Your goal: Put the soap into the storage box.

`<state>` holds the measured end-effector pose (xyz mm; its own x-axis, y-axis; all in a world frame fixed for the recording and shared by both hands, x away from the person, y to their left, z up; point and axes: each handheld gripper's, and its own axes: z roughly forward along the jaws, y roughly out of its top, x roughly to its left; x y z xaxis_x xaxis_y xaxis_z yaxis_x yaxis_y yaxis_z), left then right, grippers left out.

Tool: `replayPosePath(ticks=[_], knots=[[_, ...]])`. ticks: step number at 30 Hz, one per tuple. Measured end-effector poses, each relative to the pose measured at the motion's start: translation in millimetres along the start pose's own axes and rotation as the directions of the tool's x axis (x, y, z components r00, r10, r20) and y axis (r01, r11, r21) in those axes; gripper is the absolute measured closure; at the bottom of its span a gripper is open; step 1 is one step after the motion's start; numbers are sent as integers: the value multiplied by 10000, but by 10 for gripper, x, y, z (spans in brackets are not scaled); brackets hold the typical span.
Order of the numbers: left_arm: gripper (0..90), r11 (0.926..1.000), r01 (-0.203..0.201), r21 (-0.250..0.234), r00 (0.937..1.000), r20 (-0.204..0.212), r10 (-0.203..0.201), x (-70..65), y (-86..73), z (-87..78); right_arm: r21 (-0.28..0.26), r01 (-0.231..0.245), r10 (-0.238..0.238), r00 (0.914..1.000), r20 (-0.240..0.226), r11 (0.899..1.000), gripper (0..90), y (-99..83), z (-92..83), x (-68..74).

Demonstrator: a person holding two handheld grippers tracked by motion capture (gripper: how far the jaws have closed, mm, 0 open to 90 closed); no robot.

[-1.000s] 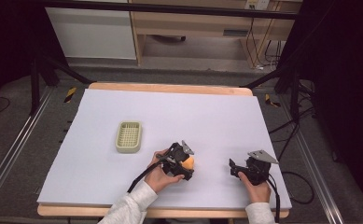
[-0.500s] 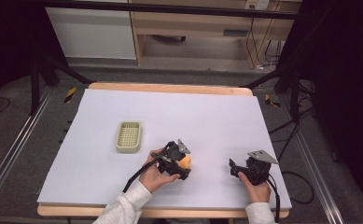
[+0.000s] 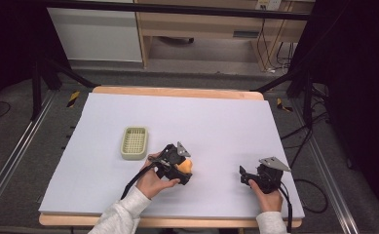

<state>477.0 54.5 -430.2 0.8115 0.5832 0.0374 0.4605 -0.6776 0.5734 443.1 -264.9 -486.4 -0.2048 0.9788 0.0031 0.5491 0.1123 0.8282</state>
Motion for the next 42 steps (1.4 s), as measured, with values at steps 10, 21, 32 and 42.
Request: replayPosePath(ticks=[10,21,32,42], knots=[[258,9999,93,-97,9999,-104,-94,75,-31,-105,2,22,-22,10000,21,10000,50,-1,3,0],[258,9996,213,-163,9994,-283,-218,190,-69,-241,-13,1,-1,10000,27,10000,50,-1,-2,0],[258,9980,568,-265,9973,-446,-580,337,-133,-332,0,7,-7,10000,26,10000,50,-2,2,2],[259,9951,928,-335,9930,-699,-950,502,-218,-426,13,5,-5,10000,27,10000,50,-1,3,2]])
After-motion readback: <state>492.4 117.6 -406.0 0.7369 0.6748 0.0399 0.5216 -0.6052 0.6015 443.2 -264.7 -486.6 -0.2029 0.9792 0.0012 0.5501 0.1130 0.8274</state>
